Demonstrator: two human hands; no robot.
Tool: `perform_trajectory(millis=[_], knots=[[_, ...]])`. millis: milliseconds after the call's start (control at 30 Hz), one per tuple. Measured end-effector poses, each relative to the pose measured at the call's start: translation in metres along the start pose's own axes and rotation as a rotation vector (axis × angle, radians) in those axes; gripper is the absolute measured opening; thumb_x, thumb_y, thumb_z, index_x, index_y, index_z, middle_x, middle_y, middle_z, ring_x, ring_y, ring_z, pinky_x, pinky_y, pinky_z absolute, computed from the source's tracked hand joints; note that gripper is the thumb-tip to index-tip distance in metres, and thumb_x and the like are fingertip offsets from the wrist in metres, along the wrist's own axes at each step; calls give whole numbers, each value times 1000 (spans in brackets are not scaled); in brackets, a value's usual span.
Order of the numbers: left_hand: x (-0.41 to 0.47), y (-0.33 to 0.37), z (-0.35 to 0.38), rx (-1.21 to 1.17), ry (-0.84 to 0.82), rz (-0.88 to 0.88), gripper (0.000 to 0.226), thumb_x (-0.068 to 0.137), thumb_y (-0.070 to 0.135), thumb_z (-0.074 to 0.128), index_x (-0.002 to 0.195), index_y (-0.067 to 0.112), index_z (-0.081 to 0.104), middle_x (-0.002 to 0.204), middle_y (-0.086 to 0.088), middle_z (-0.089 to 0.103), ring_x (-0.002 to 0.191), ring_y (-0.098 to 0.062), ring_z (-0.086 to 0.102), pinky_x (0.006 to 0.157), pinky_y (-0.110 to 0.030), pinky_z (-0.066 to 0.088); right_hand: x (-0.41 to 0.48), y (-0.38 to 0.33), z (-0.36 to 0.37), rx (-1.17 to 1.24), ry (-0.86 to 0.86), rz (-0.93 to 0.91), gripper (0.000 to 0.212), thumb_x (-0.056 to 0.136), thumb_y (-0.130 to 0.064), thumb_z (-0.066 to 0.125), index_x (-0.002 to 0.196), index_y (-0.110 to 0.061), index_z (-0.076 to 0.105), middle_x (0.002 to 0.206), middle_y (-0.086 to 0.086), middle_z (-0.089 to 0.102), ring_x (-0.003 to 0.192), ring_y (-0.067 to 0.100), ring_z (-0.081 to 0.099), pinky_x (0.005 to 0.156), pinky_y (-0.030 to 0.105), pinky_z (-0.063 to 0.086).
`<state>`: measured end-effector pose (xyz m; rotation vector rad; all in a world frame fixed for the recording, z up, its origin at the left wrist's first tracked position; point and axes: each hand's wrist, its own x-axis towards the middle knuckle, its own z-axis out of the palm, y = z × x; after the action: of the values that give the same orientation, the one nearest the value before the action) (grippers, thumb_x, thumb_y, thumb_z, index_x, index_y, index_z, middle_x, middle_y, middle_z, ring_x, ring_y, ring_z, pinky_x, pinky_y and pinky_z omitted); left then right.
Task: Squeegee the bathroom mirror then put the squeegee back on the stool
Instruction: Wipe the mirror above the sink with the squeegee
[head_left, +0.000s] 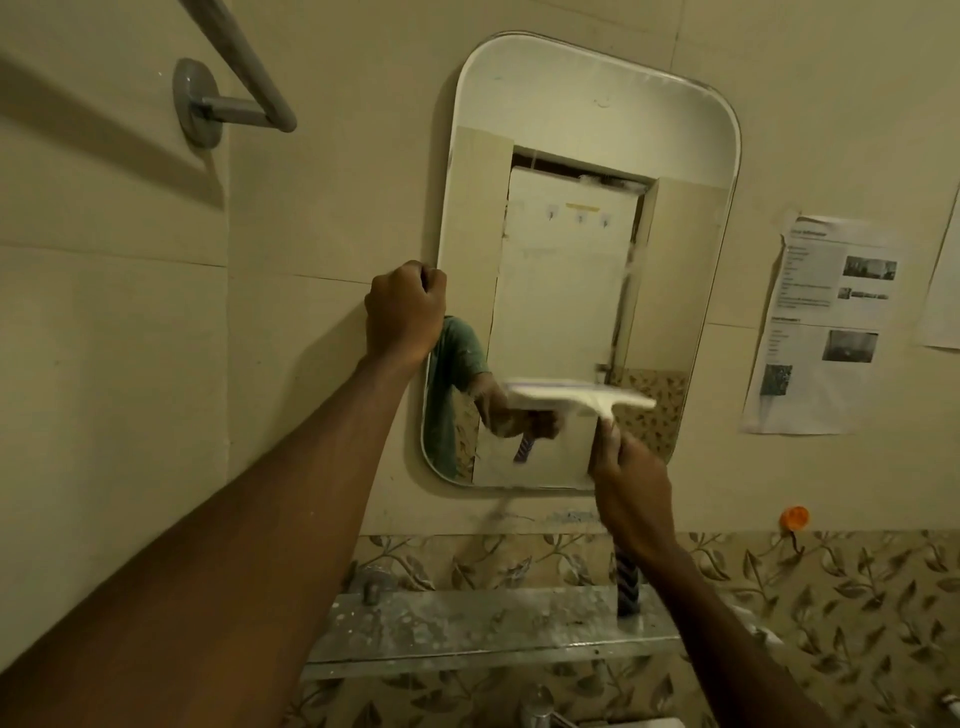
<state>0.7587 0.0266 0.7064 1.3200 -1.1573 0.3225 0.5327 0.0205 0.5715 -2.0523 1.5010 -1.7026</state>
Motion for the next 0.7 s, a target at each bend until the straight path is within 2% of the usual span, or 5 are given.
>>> perform_trajectory(millis=[267,367,433,633,700], knots=[[1,-2,1,-14,7,-1,34,100,24,42,96,1,67,95,-16,70,74,-13,51,68,-23,37,31,2,1,50,37,-50,44,105,-34,29,83,-10,59,68,14,62,55,28,57,48,38,51],[2,-2,1,-7,7,4,35,100,25,42,95,1,67,93,-16,70,73,-13,51,66,-23,37,-30,34,23,17,-50,14,37,103,-33,31,75,-23,52,57,3,54,42,11,45,36,17,37],[2,-3,2,-8,9,4,35,100,25,42,93,0,66,92,-17,70,72,-13,51,65,-23,36,-56,43,28,-11,-77,37,36,101,-37,29,71,-28,47,53,-4,49,42,6,44,38,15,32],[1,-3,2,-10,13,19,35,100,26,43,96,0,66,93,-17,71,73,-12,52,66,-22,39,-4,16,5,68,-5,-34,41,103,-34,31,79,-14,58,59,2,54,46,13,48,38,17,40],[1,-3,2,-9,10,19,34,100,26,44,97,1,66,95,-16,71,74,-11,52,67,-21,39,24,5,-4,95,42,-46,45,104,-38,30,88,-10,61,68,9,62,56,22,60,47,33,51]])
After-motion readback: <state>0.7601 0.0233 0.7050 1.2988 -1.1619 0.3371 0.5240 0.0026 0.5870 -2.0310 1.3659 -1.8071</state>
